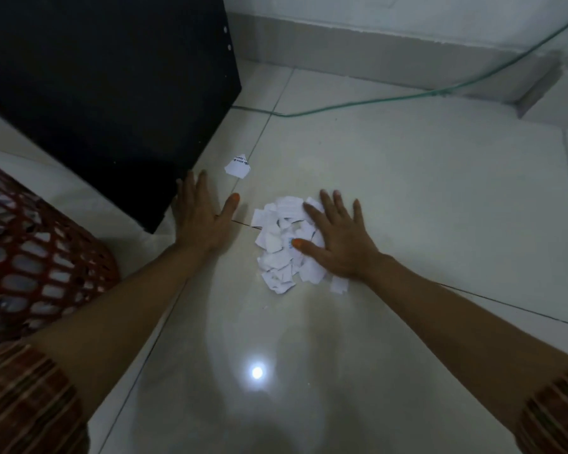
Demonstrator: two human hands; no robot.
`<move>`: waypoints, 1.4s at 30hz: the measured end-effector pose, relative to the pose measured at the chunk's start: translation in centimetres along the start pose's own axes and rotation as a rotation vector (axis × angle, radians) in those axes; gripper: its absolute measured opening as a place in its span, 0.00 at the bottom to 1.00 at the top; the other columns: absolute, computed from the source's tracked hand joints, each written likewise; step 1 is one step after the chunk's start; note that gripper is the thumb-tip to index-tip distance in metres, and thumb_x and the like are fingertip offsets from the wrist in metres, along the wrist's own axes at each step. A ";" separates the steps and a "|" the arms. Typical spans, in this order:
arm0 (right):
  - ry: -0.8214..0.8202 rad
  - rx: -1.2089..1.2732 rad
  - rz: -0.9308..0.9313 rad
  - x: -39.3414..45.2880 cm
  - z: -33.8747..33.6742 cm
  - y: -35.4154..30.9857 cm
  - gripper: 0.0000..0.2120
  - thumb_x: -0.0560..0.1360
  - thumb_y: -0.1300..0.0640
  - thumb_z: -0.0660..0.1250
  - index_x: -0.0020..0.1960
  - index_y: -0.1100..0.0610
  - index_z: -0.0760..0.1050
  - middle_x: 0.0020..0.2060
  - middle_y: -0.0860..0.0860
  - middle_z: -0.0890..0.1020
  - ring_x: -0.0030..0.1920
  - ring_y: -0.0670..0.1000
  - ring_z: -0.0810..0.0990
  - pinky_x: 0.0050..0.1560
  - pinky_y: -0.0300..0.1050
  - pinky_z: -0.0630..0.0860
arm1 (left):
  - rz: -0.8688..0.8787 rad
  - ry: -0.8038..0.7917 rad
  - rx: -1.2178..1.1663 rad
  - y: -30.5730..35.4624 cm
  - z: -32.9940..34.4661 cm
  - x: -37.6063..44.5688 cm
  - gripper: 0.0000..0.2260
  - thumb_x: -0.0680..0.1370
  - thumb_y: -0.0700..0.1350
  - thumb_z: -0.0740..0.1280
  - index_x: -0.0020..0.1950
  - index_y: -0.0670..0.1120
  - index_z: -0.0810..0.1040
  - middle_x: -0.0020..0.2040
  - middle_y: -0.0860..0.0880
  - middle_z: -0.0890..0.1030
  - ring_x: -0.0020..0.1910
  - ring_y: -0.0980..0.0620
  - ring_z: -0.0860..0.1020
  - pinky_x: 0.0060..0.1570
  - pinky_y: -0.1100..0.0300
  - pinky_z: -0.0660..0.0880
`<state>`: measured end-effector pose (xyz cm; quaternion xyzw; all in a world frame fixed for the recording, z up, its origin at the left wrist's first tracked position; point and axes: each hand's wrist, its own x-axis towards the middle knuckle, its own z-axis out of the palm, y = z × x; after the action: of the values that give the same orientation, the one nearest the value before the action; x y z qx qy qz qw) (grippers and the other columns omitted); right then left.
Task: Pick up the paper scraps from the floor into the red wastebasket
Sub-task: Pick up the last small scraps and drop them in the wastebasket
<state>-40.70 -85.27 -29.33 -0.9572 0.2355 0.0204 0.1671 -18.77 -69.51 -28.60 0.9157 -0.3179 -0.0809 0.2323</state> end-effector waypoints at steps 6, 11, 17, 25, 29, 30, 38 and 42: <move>0.013 0.052 -0.148 -1.2 0.6 -0.3 0.46 0.70 0.24 0.43 0.79 0.52 0.52 0.78 0.56 0.48 0.78 0.56 0.42 0.76 0.58 0.39 | 0.040 -0.169 0.102 0.3 0.8 2.7 0.43 0.76 0.68 0.52 0.79 0.44 0.40 0.79 0.44 0.42 0.78 0.46 0.41 0.75 0.47 0.39; 0.099 0.191 -0.133 -2.2 -0.1 0.4 0.43 0.72 0.28 0.52 0.77 0.55 0.58 0.78 0.56 0.54 0.78 0.56 0.48 0.76 0.54 0.47 | 0.211 -0.312 0.172 2.3 1.2 4.1 0.40 0.76 0.70 0.47 0.80 0.45 0.46 0.80 0.46 0.45 0.78 0.46 0.42 0.76 0.47 0.41; 0.185 0.245 -0.093 -3.4 -0.3 0.4 0.41 0.71 0.30 0.58 0.75 0.55 0.61 0.77 0.56 0.59 0.77 0.55 0.54 0.75 0.55 0.55 | 0.404 -0.337 0.051 3.8 1.7 -0.6 0.35 0.77 0.66 0.47 0.78 0.47 0.56 0.79 0.51 0.52 0.78 0.52 0.46 0.76 0.51 0.45; 0.351 0.405 0.000 -5.4 0.1 0.6 0.35 0.71 0.37 0.64 0.70 0.57 0.67 0.70 0.54 0.69 0.69 0.51 0.68 0.66 0.52 0.69 | 0.435 -0.252 -0.108 4.0 1.9 -7.0 0.44 0.68 0.74 0.58 0.77 0.50 0.58 0.78 0.49 0.58 0.76 0.51 0.58 0.74 0.48 0.55; 0.394 0.369 0.002 -6.6 0.1 0.3 0.32 0.71 0.39 0.64 0.68 0.58 0.69 0.68 0.55 0.71 0.68 0.53 0.69 0.63 0.55 0.71 | 0.431 -0.294 0.032 4.9 2.7 -8.9 0.54 0.60 0.81 0.55 0.78 0.58 0.43 0.80 0.49 0.43 0.78 0.48 0.43 0.73 0.41 0.40; 0.398 0.363 0.002 -6.7 0.1 0.2 0.32 0.71 0.39 0.64 0.67 0.58 0.69 0.67 0.55 0.71 0.67 0.53 0.70 0.63 0.55 0.71 | 0.432 -0.296 0.080 5.0 3.1 -8.9 0.54 0.59 0.82 0.53 0.78 0.60 0.41 0.80 0.49 0.40 0.78 0.46 0.41 0.72 0.39 0.38; 0.411 0.304 0.003 -7.3 -0.3 0.0 0.32 0.69 0.40 0.65 0.66 0.58 0.71 0.66 0.55 0.72 0.64 0.55 0.72 0.60 0.55 0.72 | 0.467 -0.011 0.177 4.9 3.9 -7.7 0.26 0.74 0.66 0.56 0.66 0.52 0.74 0.66 0.44 0.71 0.65 0.42 0.67 0.59 0.46 0.65; 0.401 0.288 0.006 -7.1 -0.3 -0.2 0.32 0.68 0.39 0.65 0.66 0.57 0.71 0.66 0.55 0.72 0.63 0.55 0.73 0.58 0.54 0.72 | 0.482 0.013 0.161 4.6 3.3 -7.2 0.20 0.76 0.60 0.58 0.59 0.48 0.76 0.53 0.45 0.73 0.52 0.44 0.69 0.46 0.50 0.72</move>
<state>-46.94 -82.00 -28.17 -0.9078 0.2671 -0.2034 0.2515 -27.91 -69.50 -29.29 0.8295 -0.5310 0.0083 0.1730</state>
